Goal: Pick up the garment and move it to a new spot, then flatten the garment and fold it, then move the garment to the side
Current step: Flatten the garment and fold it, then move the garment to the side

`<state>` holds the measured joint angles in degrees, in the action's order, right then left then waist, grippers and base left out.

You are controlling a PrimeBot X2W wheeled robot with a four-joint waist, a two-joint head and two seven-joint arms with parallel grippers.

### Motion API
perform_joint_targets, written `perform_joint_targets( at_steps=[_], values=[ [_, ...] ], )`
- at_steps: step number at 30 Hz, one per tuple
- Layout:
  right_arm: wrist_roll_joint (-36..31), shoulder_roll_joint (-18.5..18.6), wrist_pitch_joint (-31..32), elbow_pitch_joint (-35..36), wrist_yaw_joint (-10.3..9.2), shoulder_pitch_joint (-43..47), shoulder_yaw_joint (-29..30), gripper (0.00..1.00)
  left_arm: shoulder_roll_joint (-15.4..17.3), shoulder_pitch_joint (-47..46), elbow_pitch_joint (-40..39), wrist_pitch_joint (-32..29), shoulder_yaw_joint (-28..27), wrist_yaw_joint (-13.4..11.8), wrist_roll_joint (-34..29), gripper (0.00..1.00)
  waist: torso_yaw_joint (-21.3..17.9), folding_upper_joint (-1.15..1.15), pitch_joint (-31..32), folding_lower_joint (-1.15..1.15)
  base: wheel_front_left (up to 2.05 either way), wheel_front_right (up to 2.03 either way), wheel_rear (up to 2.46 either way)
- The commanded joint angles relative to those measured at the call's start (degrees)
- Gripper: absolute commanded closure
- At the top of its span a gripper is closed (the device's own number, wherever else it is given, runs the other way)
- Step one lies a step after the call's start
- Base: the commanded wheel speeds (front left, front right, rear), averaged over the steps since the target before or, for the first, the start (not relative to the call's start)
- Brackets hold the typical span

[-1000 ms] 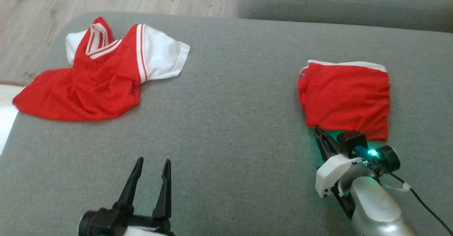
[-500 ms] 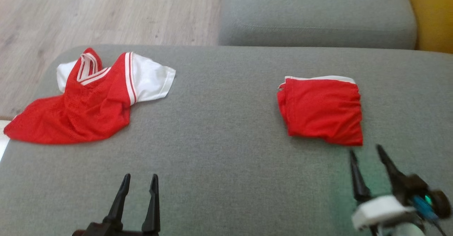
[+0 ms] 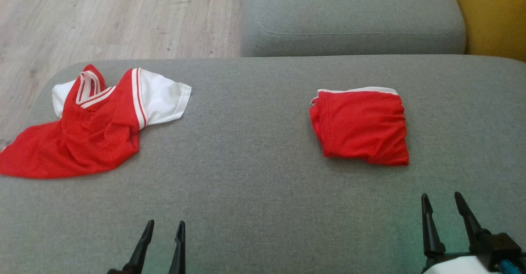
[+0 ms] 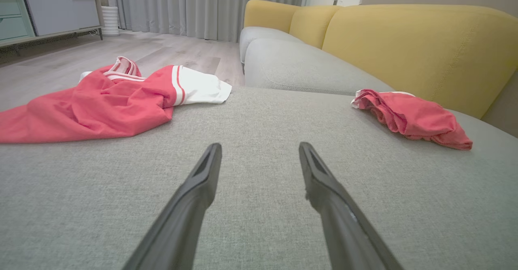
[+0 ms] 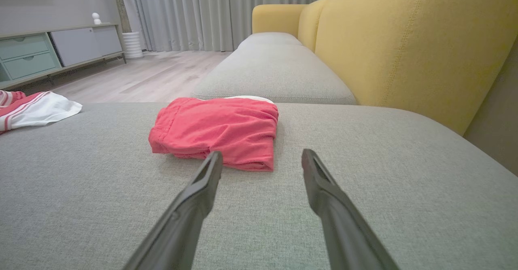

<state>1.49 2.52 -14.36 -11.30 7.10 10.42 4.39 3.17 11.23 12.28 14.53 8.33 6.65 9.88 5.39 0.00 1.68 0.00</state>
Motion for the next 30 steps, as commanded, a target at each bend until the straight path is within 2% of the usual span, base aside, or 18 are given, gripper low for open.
perform_joint_targets(
  at_steps=[1,8,16,23,27,30],
  values=[
    [-0.19,0.43,-0.63,1.70,0.39,-1.44,-1.36,0.00,-0.29,-1.77,-1.41,0.47,-2.32,0.37,-0.63,0.00,-0.17,0.00,-0.04,0.00,0.00,0.00,0.00],
    [0.27,0.38,-0.63,1.10,0.39,-2.07,-1.50,0.00,-0.29,-2.06,-1.03,0.47,-2.79,0.57,-0.56,0.00,0.06,0.00,-0.36,0.00,0.00,0.00,0.00],
    [6.76,0.37,0.53,0.27,0.39,-5.58,-1.13,0.00,-0.29,-2.08,-1.22,0.47,-2.78,0.66,0.08,0.00,0.48,0.00,-1.18,0.00,0.00,0.00,0.00],
    [17.74,1.16,19.42,1.60,0.39,-16.81,1.29,0.00,-0.29,-4.20,-1.99,0.47,-1.81,0.72,0.30,0.00,1.34,0.00,-5.41,0.00,0.00,0.00,0.00],
    [19.17,1.10,29.98,-2.29,0.39,-24.44,5.22,0.00,-0.29,-5.94,-1.93,0.47,-0.39,0.77,0.26,0.00,2.80,0.00,-8.13,0.00,0.00,0.00,0.00],
    [18.24,1.05,35.18,-6.99,0.39,-29.05,7.92,0.00,-0.29,-7.23,-1.46,0.47,0.48,0.80,0.29,0.00,4.57,0.00,-9.47,0.00,0.00,0.00,0.00]
  ],
)
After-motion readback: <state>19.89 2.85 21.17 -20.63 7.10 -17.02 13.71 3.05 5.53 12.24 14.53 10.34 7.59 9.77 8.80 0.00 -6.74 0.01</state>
